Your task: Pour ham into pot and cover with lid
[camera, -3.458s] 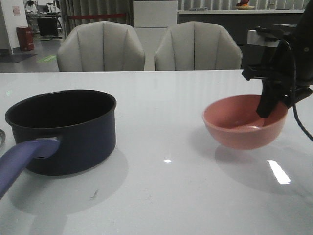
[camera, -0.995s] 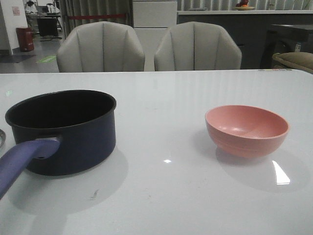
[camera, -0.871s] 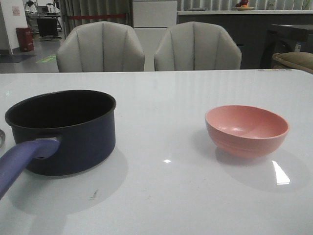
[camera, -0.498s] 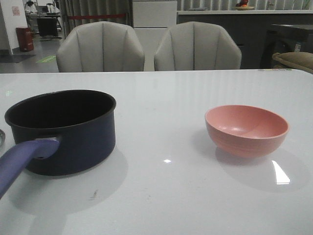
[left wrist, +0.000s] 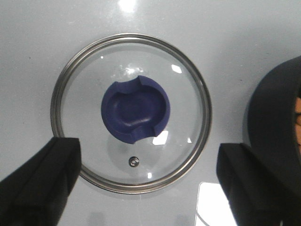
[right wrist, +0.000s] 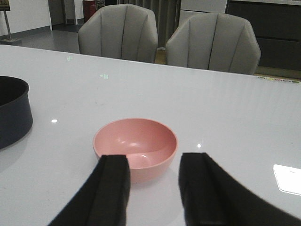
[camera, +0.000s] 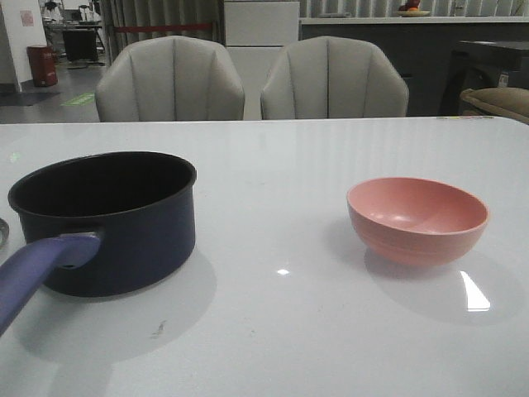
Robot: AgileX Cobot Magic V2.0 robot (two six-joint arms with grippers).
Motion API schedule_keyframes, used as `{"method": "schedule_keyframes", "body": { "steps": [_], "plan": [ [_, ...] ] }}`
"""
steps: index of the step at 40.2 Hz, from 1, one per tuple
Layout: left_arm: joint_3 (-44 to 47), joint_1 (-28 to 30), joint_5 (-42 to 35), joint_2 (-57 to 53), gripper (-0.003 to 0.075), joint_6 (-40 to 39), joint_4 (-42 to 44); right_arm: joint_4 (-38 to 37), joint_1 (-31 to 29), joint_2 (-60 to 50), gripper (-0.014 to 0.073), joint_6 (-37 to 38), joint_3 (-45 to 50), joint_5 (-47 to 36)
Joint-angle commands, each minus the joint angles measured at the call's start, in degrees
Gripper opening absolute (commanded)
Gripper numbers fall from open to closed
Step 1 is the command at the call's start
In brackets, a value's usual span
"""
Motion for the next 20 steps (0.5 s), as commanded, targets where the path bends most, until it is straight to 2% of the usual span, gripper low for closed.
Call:
{"method": "schedule_keyframes", "body": {
  "steps": [1,20],
  "plan": [
    [-3.3,0.2,-1.8,1.4,0.069,-0.7,0.1,0.0,-0.1,0.6,0.0381,-0.5,-1.5,-4.1],
    [-8.6,0.1,-0.7,12.0,0.069,-0.7,0.6,0.0,-0.1,0.6,0.0381,-0.5,-1.5,-4.1]
  ]
}}
